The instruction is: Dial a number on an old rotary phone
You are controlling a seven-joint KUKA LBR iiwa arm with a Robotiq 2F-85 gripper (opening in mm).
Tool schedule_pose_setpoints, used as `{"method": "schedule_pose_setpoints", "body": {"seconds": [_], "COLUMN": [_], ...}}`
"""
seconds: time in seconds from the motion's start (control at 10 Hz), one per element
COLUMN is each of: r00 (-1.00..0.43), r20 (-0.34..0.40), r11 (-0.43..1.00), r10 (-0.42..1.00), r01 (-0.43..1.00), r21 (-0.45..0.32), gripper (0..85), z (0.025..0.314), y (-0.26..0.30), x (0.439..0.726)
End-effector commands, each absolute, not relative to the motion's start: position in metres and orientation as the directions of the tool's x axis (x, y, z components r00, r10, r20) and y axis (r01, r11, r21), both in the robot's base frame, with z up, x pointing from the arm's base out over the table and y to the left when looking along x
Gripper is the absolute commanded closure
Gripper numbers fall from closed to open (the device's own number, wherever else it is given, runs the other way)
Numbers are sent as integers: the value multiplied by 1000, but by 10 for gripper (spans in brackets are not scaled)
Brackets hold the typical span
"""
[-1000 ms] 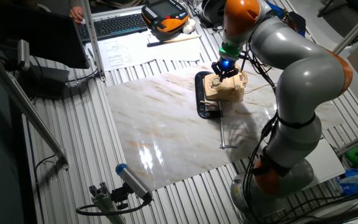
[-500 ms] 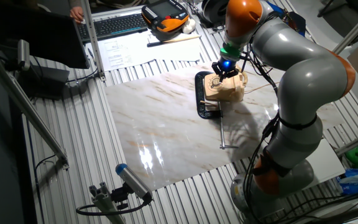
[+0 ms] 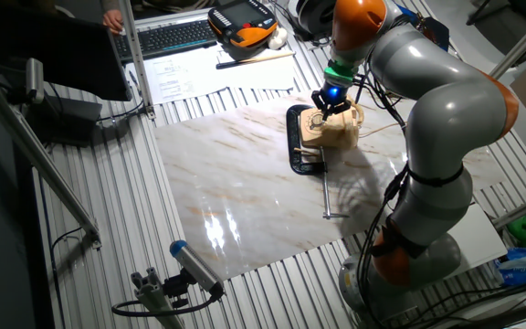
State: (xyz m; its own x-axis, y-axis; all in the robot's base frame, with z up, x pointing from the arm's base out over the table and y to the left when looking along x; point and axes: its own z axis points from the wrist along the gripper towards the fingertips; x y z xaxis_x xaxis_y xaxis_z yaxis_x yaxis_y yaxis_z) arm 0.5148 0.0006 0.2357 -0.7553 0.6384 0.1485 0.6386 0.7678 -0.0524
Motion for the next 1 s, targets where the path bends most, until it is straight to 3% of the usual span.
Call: {"method": "schedule_pose_setpoints", "body": {"seconds": [0.0,0.9], "r00": [-746,-518], "r20": [143,152], "r11": [758,533], "r10": [651,841], "r01": [650,843], "r21": [-54,-76], "gripper": [680,680], "z": [236,218], "y": [1,23], "x": [515,512]}}
